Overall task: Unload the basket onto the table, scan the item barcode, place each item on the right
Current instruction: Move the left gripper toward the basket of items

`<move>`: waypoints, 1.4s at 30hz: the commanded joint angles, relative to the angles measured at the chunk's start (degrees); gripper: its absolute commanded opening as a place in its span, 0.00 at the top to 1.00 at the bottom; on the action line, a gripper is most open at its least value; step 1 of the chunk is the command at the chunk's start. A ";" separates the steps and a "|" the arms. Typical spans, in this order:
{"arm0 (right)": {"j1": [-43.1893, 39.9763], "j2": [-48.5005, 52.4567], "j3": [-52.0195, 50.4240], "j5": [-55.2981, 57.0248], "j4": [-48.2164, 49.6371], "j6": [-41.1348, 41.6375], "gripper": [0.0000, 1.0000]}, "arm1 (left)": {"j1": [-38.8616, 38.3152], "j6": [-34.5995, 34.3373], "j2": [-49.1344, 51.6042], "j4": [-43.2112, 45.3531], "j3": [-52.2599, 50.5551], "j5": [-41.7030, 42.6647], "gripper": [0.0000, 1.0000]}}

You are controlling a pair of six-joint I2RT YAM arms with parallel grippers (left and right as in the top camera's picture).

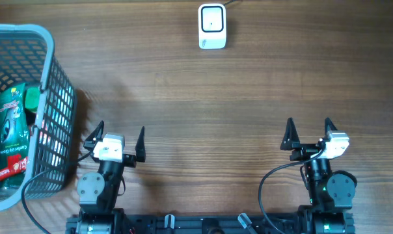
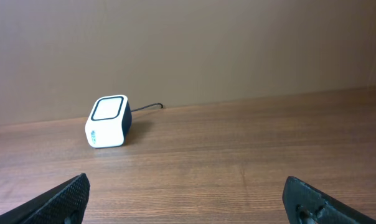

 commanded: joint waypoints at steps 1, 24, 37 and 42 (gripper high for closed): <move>0.35 0.28 -0.07 0.33 0.11 0.28 0.00 | 0.28 0.70 -0.61 -0.04 -0.35 0.68 0.00; 0.35 0.28 -0.07 0.33 0.11 0.24 0.00 | 0.26 -0.02 -0.61 0.28 0.31 7.30 0.00; 0.35 0.28 -0.07 0.33 0.11 0.28 0.00 | 0.28 -8.76 12.68 -19.98 27.98 6.19 0.00; 0.35 0.28 -0.07 0.33 0.11 0.26 0.00 | 0.28 -12.85 29.79 -36.41 49.48 4.98 0.00</move>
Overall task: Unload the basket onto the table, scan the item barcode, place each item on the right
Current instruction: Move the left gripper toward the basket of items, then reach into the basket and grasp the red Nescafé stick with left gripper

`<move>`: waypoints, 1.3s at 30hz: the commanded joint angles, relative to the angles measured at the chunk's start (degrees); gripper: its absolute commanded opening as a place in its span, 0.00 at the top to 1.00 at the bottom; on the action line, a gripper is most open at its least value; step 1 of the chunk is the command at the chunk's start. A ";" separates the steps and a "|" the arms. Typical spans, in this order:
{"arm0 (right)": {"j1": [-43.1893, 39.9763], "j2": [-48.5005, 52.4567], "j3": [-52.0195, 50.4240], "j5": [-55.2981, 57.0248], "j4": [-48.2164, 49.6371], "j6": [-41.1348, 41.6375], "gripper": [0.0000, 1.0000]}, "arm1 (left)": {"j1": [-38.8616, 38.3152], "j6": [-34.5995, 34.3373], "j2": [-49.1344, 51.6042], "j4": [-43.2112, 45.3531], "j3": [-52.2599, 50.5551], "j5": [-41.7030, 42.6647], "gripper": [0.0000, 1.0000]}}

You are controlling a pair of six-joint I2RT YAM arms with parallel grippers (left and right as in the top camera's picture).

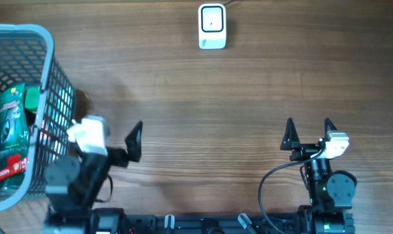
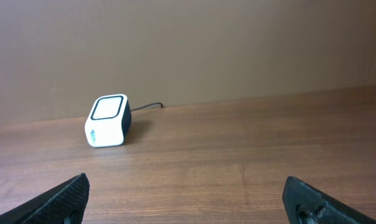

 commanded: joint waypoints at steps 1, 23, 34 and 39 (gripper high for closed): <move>0.35 0.04 -0.07 0.31 0.15 0.24 0.00 | 0.28 -3.13 12.61 -9.38 16.87 -0.72 0.00; 0.35 0.04 -0.07 0.31 0.15 0.26 0.00 | 43.80 -45.31 47.60 -28.15 48.35 -7.41 0.00; 0.35 0.04 -0.07 0.31 0.15 0.26 0.00 | 61.07 -52.43 64.72 -34.01 47.76 -13.92 0.00; 0.35 0.04 -0.07 0.31 0.15 0.26 0.00 | 60.67 -52.43 69.75 -29.94 43.65 -16.94 0.00</move>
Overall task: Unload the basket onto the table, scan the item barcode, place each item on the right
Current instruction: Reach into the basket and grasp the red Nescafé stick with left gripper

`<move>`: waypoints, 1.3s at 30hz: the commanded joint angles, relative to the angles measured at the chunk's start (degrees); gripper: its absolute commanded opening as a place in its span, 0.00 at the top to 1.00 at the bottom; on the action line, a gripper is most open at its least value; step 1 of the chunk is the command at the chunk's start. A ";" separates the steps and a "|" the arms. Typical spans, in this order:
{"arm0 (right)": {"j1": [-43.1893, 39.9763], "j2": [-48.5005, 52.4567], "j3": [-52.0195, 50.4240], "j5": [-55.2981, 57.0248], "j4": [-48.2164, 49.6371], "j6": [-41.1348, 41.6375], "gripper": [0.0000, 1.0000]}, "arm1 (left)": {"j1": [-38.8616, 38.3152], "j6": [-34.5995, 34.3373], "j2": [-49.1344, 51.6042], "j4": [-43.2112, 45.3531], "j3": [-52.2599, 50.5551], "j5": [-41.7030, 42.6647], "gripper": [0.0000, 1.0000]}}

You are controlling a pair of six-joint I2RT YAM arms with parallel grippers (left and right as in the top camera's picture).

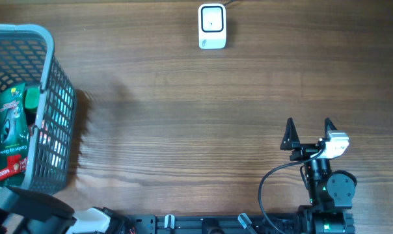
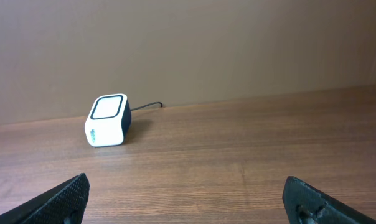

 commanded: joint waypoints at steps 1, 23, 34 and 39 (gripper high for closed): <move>0.33 0.02 -0.07 0.31 0.13 0.26 0.00 | -0.37 -0.98 2.97 2.45 -3.91 -2.95 0.00; 0.33 0.02 -0.07 0.31 0.13 0.28 0.00 | -2.25 -0.96 5.84 20.00 -17.84 -8.24 0.00; 0.33 0.02 -0.07 0.31 0.13 0.26 0.00 | -2.25 -0.92 12.76 21.11 -17.84 -7.08 0.96; 0.33 0.02 -0.07 0.31 0.13 0.26 0.00 | -2.25 0.42 9.86 20.28 -16.72 1.62 0.96</move>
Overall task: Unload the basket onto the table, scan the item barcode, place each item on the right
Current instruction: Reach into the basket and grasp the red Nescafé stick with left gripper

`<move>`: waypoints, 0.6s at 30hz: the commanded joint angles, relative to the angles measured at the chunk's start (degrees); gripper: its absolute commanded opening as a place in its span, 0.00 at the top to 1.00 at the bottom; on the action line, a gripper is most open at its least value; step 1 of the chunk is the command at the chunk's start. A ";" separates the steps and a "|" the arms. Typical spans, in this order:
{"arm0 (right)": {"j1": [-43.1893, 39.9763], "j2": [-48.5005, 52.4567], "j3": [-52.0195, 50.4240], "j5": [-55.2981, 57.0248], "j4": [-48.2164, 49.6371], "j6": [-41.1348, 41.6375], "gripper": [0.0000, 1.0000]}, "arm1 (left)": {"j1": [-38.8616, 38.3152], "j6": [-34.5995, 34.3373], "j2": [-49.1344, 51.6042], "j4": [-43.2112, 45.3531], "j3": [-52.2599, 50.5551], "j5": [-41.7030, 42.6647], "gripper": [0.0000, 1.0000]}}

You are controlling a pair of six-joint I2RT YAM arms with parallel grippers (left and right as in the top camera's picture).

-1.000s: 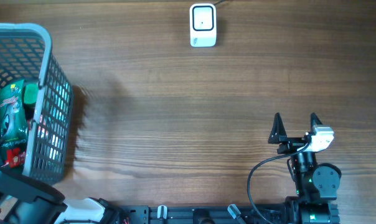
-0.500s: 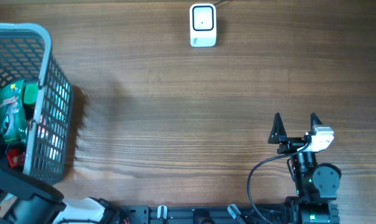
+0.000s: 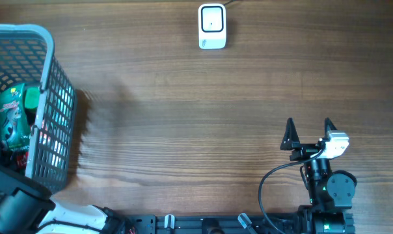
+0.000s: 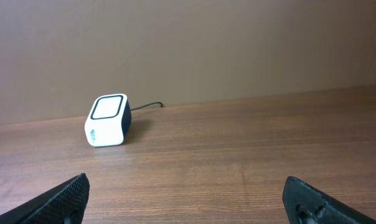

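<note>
The white barcode scanner stands at the far middle of the table, and the right wrist view shows the scanner ahead to the left. A green packaged item lies inside the grey basket at the left. My left arm fills the near left corner and reaches over the basket's near end, covering the package's lower part. Its fingers are hidden. My right gripper rests open at the near right, far from both; in the wrist view the right gripper holds nothing.
A cable runs off the far edge behind the scanner. The basket's mesh wall stands between the item and the wooden tabletop. The arm bases sit along the near edge.
My left arm has moved from the very bottom left corner up over the basket's near end, now hiding the lower part of the green package. The right arm and scanner have not moved.
Both grippers first rested open near the front edge. Then the left arm had swung left toward the basket. Then it showed only at the bottom left corner. Now it reaches over the basket's near end above the package. The right arm stayed still throughout.
</note>
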 commanded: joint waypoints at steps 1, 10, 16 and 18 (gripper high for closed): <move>0.33 0.02 -0.07 0.31 0.13 0.28 0.00 | -0.02 0.81 -2.97 -1.31 1.20 10.08 0.96; 0.33 0.02 -0.07 0.31 0.13 0.26 0.00 | -1.40 0.96 -27.61 -1.86 7.78 34.51 0.96; 0.33 0.02 -0.07 0.31 0.13 0.26 0.00 | -13.57 1.20 -48.43 9.90 7.89 43.23 0.96; 0.33 0.02 -0.07 0.31 0.13 0.26 0.00 | -22.93 5.16 -52.94 11.69 7.89 41.42 0.96</move>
